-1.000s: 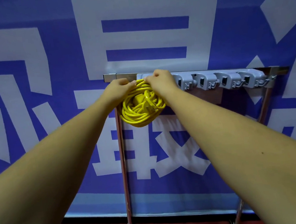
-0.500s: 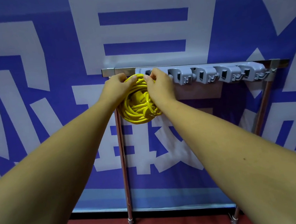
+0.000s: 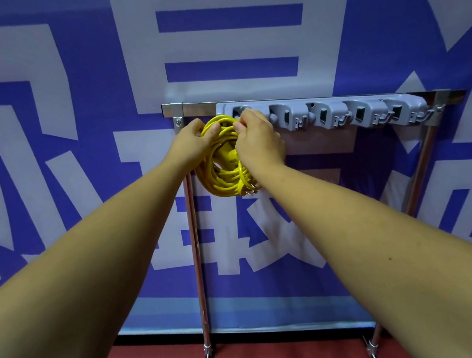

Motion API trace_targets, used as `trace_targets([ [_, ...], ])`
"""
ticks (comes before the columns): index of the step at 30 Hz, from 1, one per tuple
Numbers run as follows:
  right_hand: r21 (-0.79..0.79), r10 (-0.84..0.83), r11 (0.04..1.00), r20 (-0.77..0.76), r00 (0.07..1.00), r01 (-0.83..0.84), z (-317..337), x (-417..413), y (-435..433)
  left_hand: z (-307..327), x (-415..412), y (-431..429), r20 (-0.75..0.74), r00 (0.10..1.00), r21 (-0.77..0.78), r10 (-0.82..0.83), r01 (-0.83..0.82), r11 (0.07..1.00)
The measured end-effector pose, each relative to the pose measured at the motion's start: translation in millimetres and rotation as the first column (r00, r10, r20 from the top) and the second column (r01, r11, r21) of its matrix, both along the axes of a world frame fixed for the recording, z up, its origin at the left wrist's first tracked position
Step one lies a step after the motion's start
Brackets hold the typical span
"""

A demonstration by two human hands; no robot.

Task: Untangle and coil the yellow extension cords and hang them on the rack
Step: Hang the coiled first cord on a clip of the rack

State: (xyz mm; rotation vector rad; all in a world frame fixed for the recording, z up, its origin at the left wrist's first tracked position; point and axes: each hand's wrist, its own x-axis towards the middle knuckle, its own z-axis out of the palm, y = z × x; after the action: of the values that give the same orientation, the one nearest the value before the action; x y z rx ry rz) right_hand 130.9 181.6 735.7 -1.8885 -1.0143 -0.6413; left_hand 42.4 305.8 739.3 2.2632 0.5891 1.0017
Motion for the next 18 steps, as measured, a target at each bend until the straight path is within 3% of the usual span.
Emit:
trace_targets([
  [8, -0.175, 0.033, 0.984, 0.044, 0.999, -0.025, 3, 9, -12, -4, -4, -13, 0.047, 0.999, -0.105, -0.007, 0.012, 0.994],
  [18, -0.121, 0.059, 0.99, -0.061, 0.996, -0.066, -2, 8, -25, 1, -16, -19, 0.009, 1.0, -0.164, 0.015, -0.014, 0.986],
])
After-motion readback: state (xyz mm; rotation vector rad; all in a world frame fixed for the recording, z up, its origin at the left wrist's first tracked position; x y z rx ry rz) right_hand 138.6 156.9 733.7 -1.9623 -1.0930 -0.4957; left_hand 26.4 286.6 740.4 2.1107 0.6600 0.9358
